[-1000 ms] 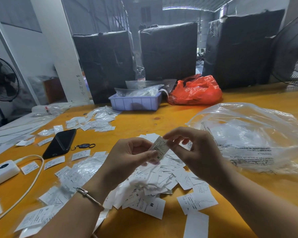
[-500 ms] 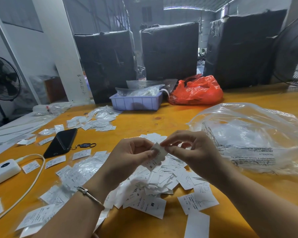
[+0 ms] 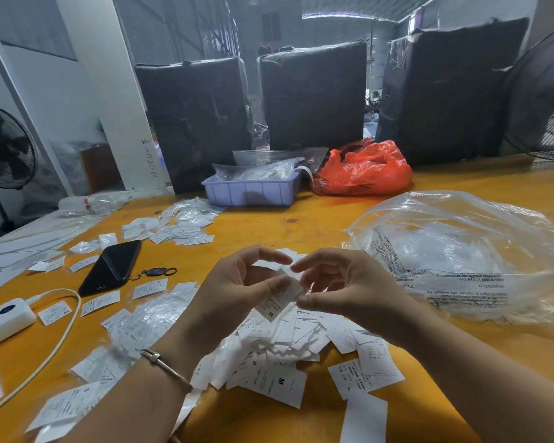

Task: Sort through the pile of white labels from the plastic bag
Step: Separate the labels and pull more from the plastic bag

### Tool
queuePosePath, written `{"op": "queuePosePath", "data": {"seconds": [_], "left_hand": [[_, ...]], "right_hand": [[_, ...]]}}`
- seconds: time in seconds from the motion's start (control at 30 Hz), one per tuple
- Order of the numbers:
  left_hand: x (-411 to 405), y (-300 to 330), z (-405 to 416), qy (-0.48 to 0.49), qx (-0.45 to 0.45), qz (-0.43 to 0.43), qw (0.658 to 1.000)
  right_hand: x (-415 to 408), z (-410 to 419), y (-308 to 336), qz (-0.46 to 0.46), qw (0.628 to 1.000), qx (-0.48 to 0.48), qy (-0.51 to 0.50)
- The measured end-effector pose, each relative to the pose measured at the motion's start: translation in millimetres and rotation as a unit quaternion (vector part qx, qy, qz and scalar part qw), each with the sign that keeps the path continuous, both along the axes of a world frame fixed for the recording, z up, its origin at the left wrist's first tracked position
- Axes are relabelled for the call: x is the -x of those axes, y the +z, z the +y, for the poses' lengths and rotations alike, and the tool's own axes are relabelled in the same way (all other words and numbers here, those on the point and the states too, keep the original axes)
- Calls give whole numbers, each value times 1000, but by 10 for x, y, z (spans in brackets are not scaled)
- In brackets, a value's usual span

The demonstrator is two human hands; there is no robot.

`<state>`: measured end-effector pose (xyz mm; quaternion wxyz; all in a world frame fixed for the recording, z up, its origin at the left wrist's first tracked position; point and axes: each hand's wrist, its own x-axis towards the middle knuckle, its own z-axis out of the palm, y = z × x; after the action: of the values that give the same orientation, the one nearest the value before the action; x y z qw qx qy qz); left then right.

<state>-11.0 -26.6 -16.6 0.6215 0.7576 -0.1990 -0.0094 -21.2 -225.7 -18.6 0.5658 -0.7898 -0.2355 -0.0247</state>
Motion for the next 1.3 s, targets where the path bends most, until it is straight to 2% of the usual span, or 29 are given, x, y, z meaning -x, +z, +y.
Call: {"op": "queuePosePath", "data": {"seconds": [0.13, 0.27, 0.67, 0.8, 0.97, 1.3], "left_hand": [[-18, -6, 20, 1, 19, -21, 1000], [-37, -26, 40, -8, -7, -29, 1000], [-13, -10, 24, -26, 35, 0, 999], [-15, -19, 16, -17, 46, 2, 999], [-30, -24, 23, -14, 11, 4, 1000], [-40, -41, 19, 5, -48, -31, 998]], "right_hand": [[3, 9, -17, -14, 999, -51, -14], [2, 0, 0, -13, 996, -90, -7], [-6, 10, 3, -25, 992, -120, -20], [22, 24, 12, -39, 994, -96, -27], [-7, 16, 1, -78, 990, -100, -64], [-4, 26, -27, -122, 988, -61, -71]]}}
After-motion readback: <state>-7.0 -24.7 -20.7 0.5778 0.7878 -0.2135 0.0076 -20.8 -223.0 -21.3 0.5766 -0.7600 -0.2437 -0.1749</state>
